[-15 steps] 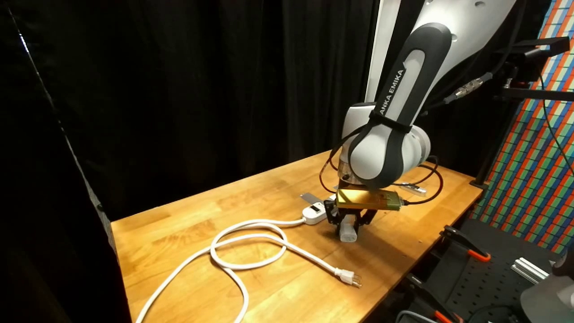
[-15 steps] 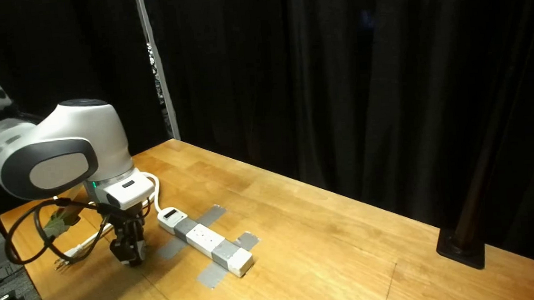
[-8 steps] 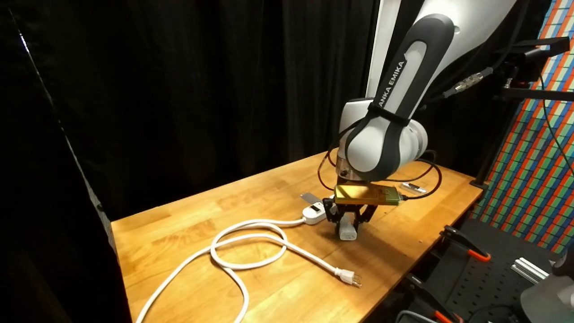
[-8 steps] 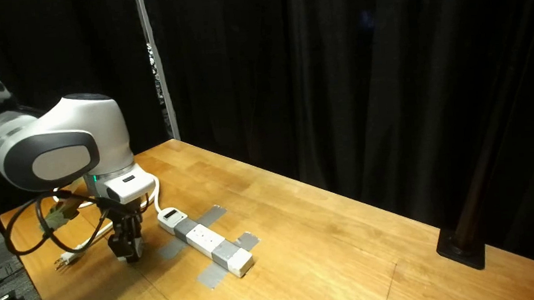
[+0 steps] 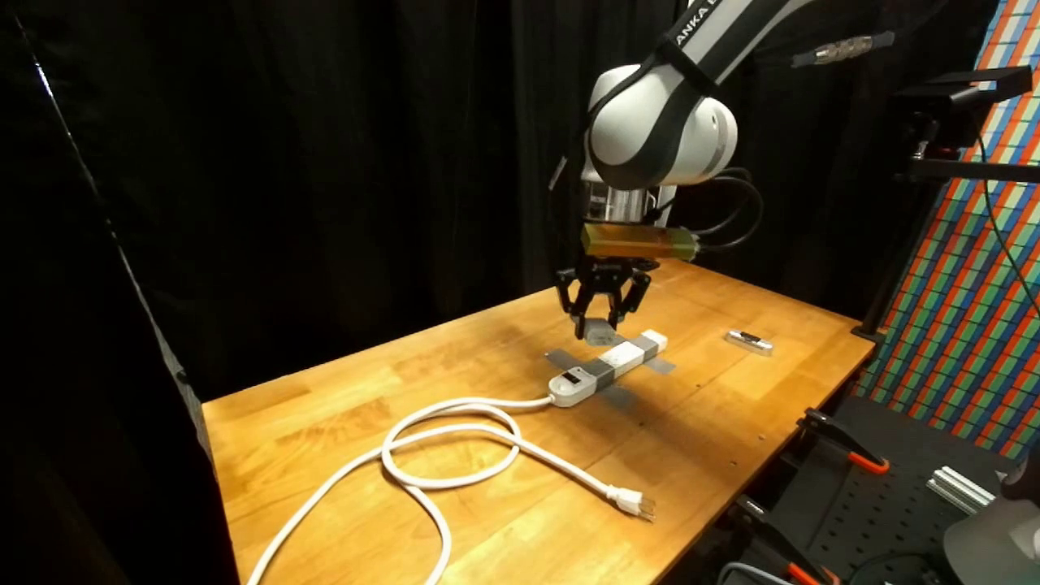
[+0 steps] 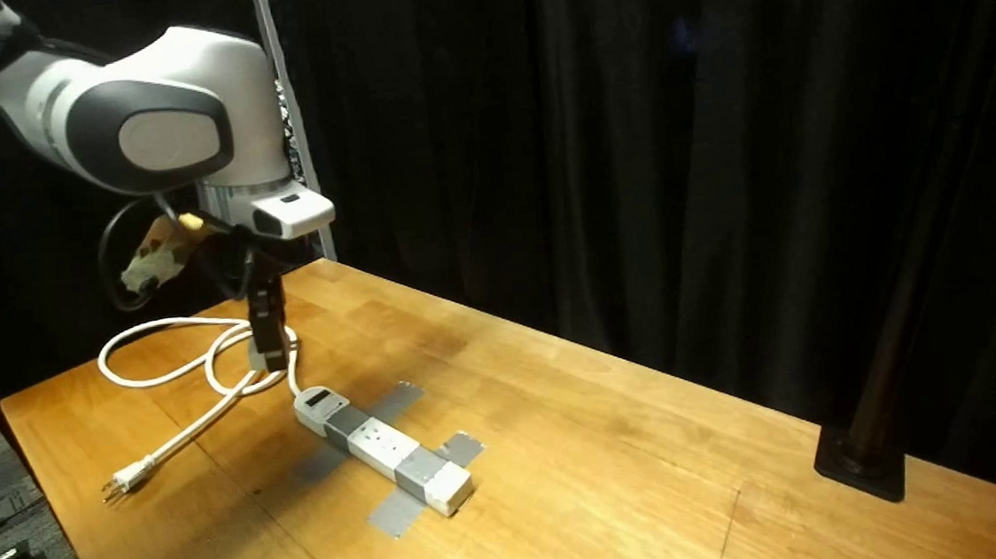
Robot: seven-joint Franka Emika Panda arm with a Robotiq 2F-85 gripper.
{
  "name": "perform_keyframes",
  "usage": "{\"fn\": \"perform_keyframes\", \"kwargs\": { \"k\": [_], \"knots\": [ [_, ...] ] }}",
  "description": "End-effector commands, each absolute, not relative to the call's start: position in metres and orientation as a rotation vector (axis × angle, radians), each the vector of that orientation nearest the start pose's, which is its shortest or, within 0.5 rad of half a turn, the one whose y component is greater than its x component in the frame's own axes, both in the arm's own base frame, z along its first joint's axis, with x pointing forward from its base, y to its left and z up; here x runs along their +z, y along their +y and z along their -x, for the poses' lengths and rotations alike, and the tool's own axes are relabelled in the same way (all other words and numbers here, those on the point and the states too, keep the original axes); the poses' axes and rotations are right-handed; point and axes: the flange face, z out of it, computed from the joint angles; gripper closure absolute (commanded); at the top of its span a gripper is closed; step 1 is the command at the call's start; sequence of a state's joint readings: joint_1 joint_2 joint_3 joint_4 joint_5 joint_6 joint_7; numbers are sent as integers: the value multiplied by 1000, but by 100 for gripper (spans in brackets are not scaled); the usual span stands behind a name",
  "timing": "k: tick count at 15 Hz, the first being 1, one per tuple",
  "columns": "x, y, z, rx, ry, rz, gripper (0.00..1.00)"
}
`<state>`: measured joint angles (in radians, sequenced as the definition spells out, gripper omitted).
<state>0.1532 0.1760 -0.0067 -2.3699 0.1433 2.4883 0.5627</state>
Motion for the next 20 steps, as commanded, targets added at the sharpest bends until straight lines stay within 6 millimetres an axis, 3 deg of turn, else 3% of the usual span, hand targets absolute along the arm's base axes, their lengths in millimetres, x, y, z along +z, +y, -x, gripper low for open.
{"fn": "perform_keyframes", "kwargs": {
  "k": [1,8,10,12,15,17,18,19,20],
  "knots": [
    [266,59,-544,-6,665,3036,77],
    [227,28,-612,-42,305,3148,77],
    [216,13,-633,-83,356,3164,77],
    [209,-6,-650,-182,519,3133,77],
    [196,-35,-664,-260,694,3121,77],
    [183,-45,-664,-226,699,3125,77],
    [174,-48,-661,-187,678,3145,68],
    [165,-48,-658,-142,660,3134,27],
    [156,-47,-655,-112,641,3137,26]
  ]
}}
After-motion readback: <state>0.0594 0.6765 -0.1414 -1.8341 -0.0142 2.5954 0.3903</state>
